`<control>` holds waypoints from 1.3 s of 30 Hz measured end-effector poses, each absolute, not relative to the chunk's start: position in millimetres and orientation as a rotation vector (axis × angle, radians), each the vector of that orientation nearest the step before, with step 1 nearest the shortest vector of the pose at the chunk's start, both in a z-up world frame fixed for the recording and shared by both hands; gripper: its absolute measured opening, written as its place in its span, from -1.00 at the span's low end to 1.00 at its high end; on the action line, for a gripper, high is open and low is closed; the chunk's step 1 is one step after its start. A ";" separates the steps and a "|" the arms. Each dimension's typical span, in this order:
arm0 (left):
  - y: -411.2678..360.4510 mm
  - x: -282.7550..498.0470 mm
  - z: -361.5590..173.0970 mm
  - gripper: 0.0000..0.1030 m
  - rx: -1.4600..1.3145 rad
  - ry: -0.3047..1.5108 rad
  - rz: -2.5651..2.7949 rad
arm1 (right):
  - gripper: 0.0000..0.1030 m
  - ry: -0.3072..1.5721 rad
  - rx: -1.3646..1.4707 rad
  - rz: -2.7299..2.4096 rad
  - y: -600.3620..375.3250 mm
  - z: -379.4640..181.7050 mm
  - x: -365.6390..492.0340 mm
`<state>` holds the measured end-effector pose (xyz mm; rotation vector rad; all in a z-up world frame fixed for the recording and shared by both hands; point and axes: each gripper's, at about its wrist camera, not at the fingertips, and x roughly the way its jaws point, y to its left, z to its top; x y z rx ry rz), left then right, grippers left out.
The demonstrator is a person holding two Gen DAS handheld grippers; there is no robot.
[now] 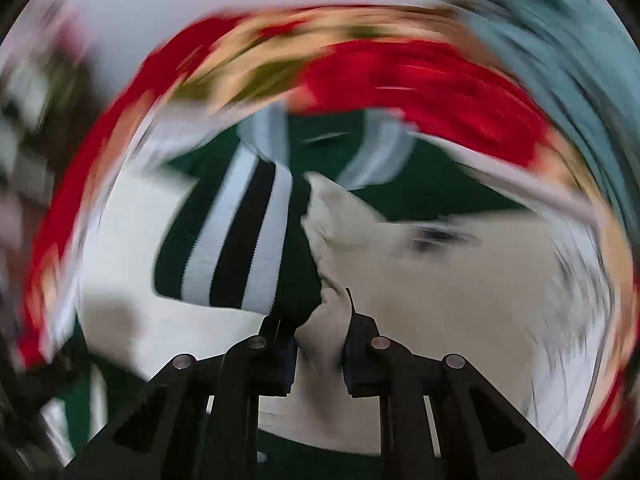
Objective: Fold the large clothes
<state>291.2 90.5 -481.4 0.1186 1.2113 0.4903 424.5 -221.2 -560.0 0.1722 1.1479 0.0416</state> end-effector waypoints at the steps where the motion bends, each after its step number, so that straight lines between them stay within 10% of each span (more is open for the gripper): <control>1: 89.3 292.4 -479.4 0.80 0.119 1.207 0.481 | -0.65 1.141 0.245 -0.018 -248.8 -561.0 417.1; 5: 76.5 285.3 -482.9 0.80 0.126 1.236 0.433 | 0.24 1.287 0.531 -0.198 -358.2 -610.6 381.9; 11: 52.0 227.5 -503.8 0.80 0.174 1.375 0.357 | 0.24 1.448 0.696 -0.227 -387.3 -623.9 290.2; 23: 32.1 122.4 -560.8 0.80 0.319 1.554 0.210 | 0.24 1.831 0.382 0.148 -147.1 -694.0 189.4; 25: 34.9 121.8 -560.1 0.80 0.305 1.550 0.194 | -0.12 1.804 0.388 0.050 -142.2 -691.4 189.0; 26: 36.5 121.8 -559.9 0.80 0.297 1.551 0.188 | -0.80 1.786 0.382 0.001 -139.4 -687.3 190.0; 37: 73.7 123.0 -539.7 0.80 0.161 1.531 0.193 | -0.72 1.808 0.578 0.208 -160.1 -667.1 197.6; 39: 69.9 135.9 -520.0 0.80 0.150 1.479 0.201 | -0.18 1.764 0.571 0.174 -193.2 -647.3 198.5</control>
